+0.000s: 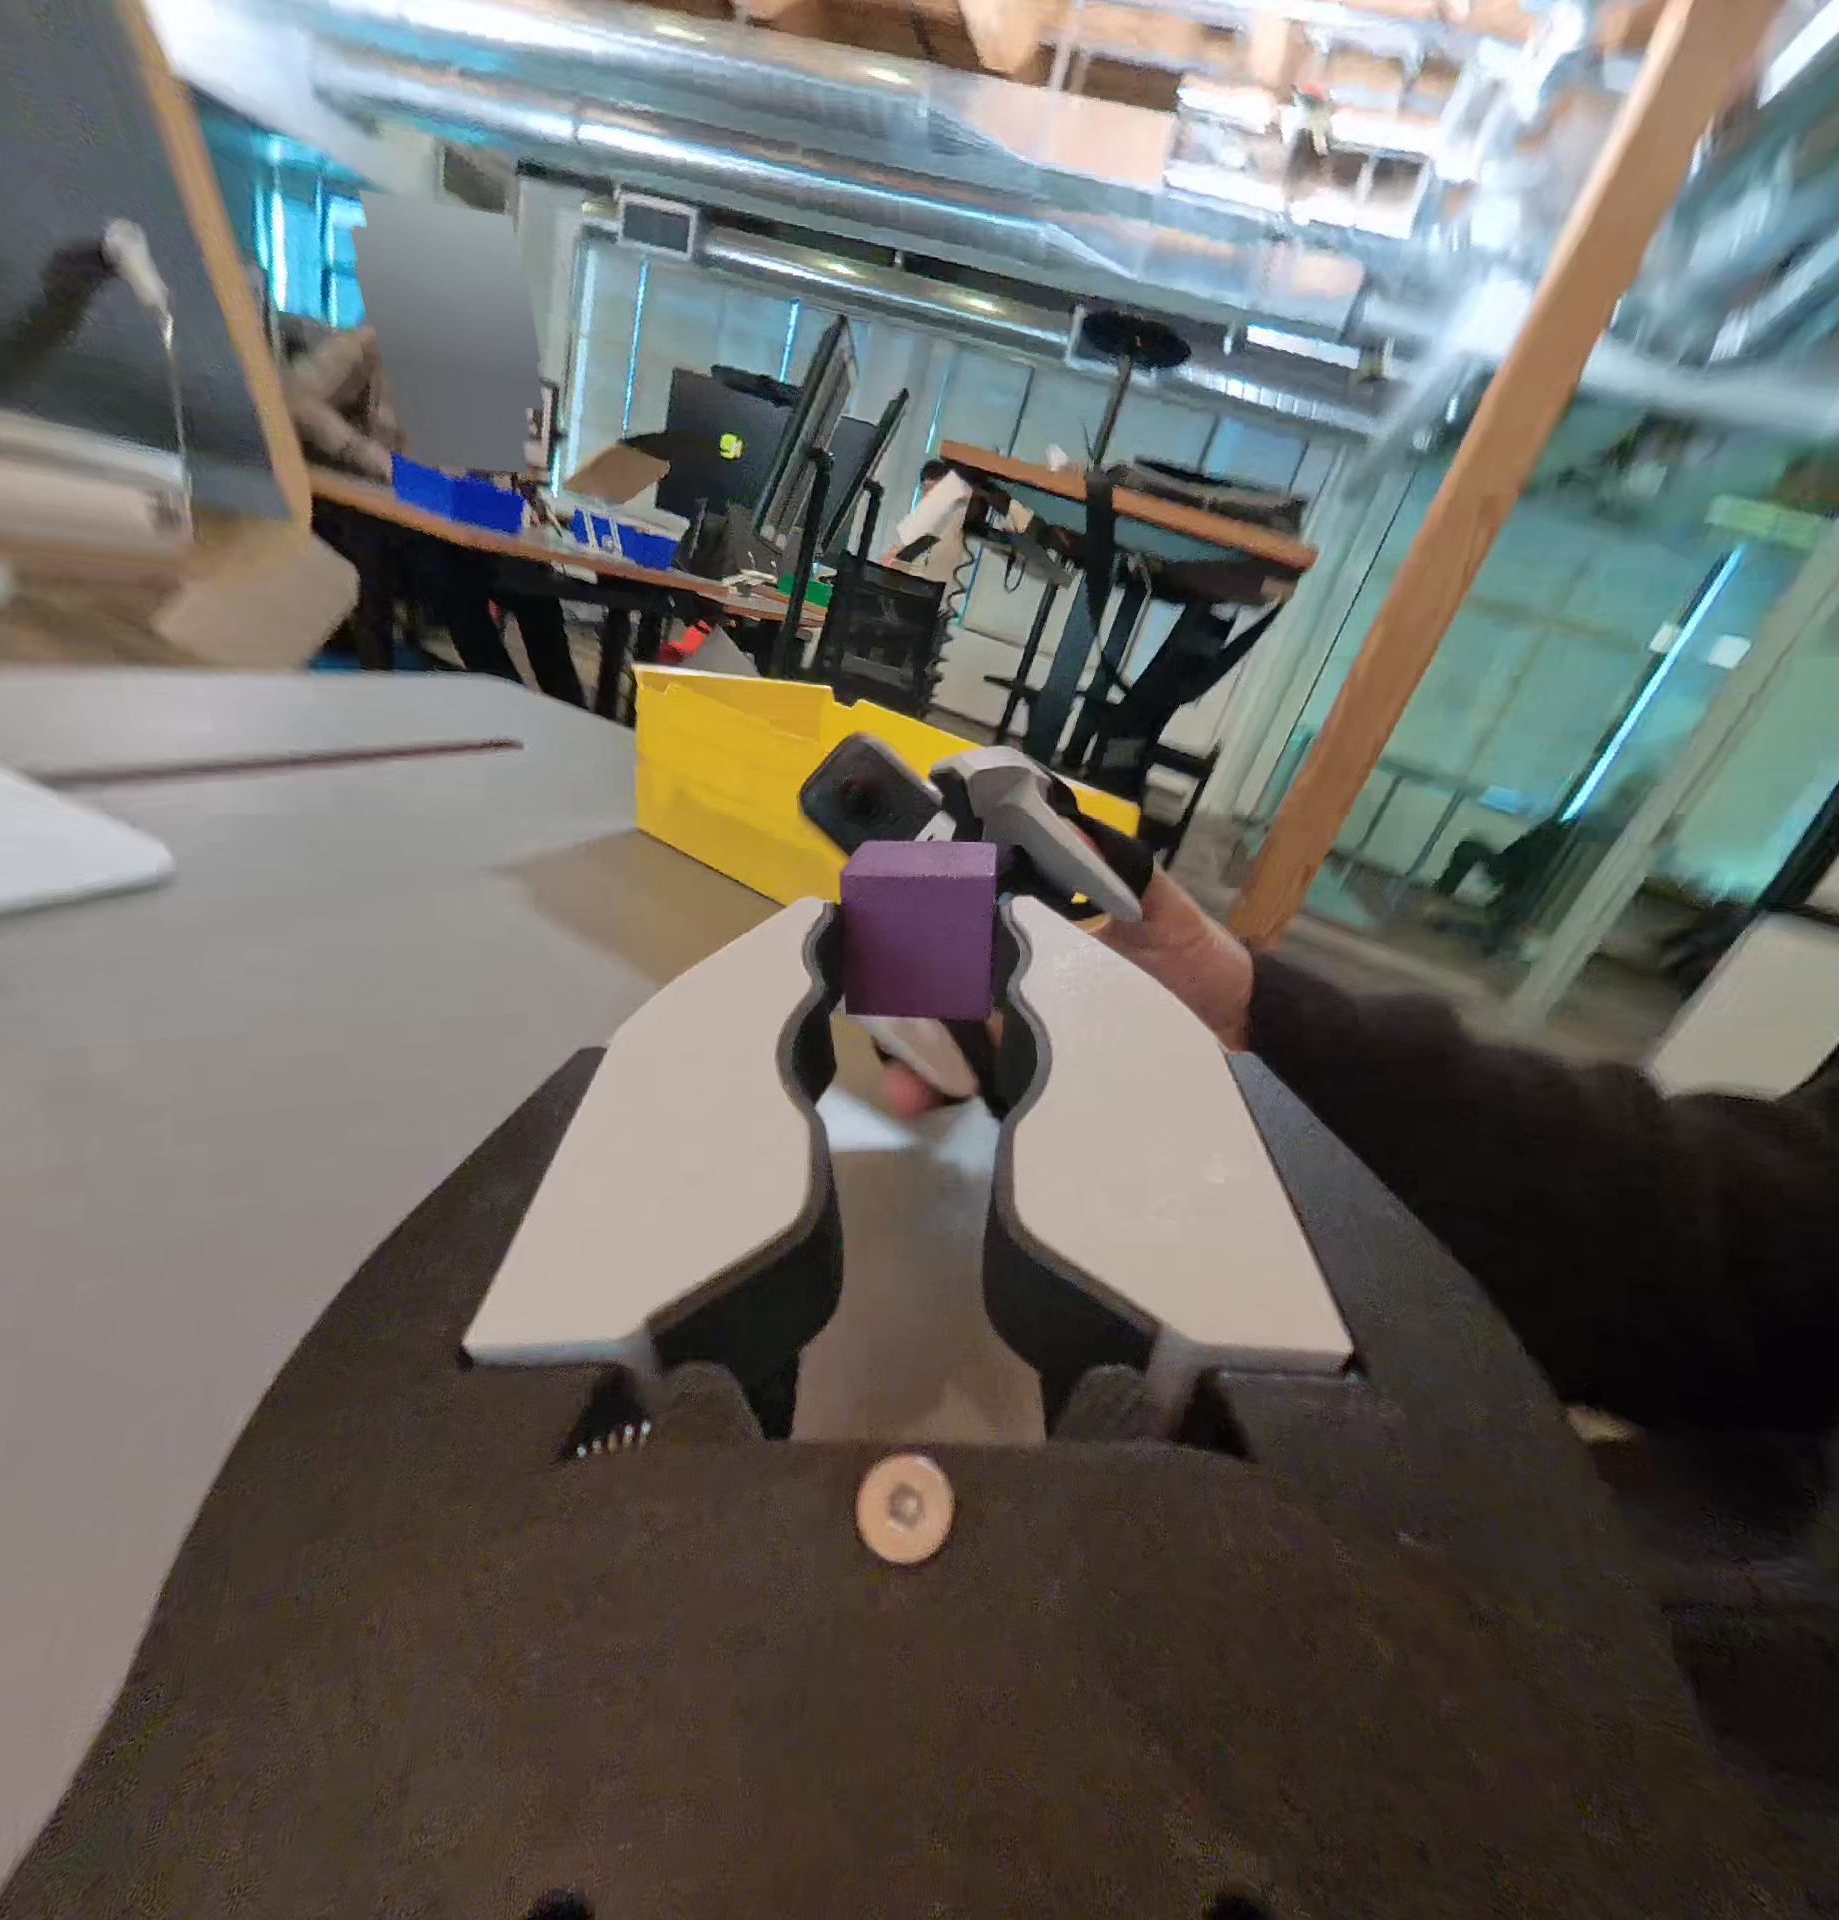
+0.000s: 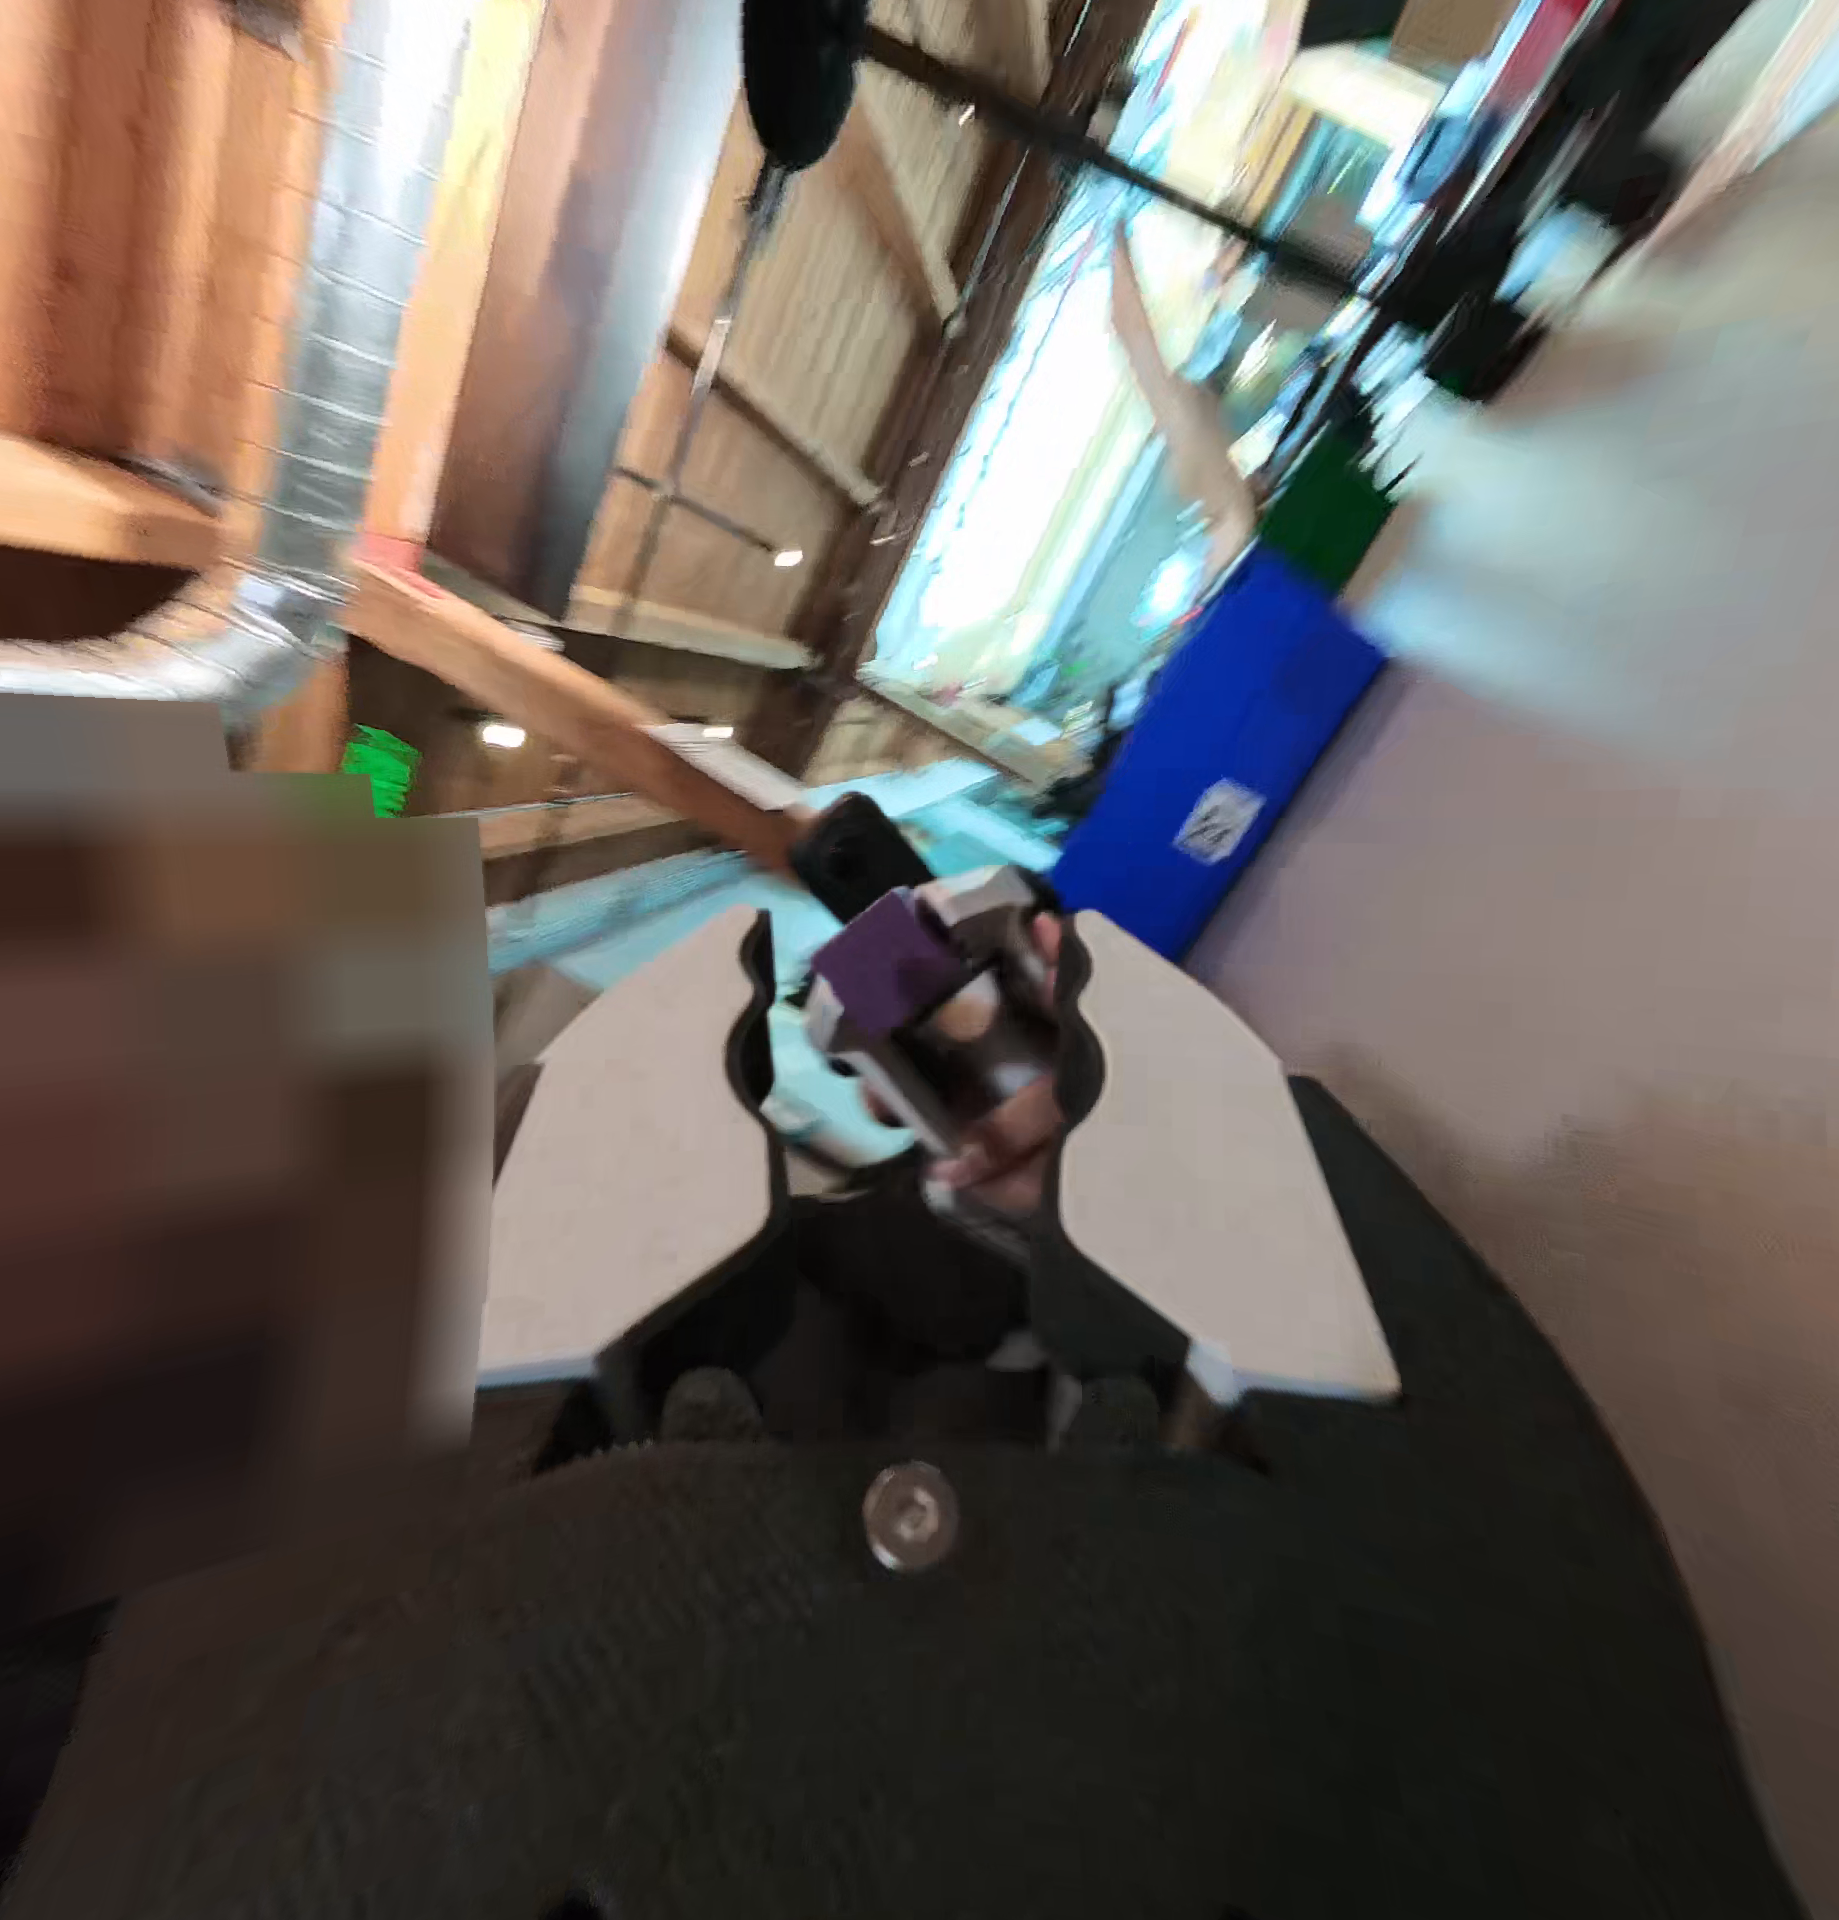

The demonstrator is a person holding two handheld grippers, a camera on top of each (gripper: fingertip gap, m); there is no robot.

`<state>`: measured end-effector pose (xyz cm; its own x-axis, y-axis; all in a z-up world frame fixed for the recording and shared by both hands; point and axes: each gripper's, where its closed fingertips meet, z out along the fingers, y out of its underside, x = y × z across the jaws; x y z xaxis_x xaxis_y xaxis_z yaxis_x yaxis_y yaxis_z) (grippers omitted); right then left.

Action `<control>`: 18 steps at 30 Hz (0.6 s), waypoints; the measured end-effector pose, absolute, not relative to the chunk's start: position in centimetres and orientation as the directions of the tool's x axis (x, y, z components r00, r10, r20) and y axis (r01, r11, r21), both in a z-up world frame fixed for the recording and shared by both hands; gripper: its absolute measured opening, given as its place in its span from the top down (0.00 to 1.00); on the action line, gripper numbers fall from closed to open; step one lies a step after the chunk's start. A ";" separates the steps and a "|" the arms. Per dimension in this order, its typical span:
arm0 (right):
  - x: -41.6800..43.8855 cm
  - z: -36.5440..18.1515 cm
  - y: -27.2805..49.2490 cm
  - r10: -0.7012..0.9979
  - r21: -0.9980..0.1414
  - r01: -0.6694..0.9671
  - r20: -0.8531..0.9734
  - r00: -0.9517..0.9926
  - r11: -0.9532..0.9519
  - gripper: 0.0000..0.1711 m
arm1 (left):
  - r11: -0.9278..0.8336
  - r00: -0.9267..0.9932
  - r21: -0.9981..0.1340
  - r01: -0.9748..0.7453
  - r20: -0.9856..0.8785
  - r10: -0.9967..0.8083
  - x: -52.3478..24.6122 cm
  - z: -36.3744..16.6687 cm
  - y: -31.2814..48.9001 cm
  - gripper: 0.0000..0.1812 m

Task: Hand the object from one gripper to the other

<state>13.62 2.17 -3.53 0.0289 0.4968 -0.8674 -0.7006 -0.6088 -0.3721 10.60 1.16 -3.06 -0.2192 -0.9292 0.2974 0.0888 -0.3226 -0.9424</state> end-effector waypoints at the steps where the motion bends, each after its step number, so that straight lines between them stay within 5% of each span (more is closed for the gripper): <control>1: 14.1 -3.6 2.5 0.525 -0.467 -0.701 -0.837 0.154 -0.538 0.69 | -0.415 -0.231 -0.906 0.076 0.389 -0.892 10.6 -3.1 1.6 0.85; 7: 14.8 -1.1 2.0 0.660 -0.801 -0.573 -0.526 0.536 -0.174 0.70 | -0.778 -0.300 -0.624 -0.068 0.757 -0.581 10.9 -4.7 2.8 0.85; 11: 12.9 -1.6 1.5 0.669 -0.972 -0.236 -0.177 0.722 -0.002 0.69 | -0.900 -0.358 -0.408 -0.154 0.872 -0.333 10.9 -5.2 2.8 0.85; 14: 11.2 -3.5 1.7 0.646 -0.998 0.048 0.066 0.760 0.045 0.70 | -0.926 -0.365 -0.307 -0.222 0.906 -0.213 10.9 -5.7 2.7 0.85; 18: 10.2 -5.1 1.8 0.673 -0.996 0.089 0.049 0.738 -0.025 0.69 | -0.904 -0.343 -0.311 -0.293 0.917 -0.204 10.9 -6.5 2.0 0.85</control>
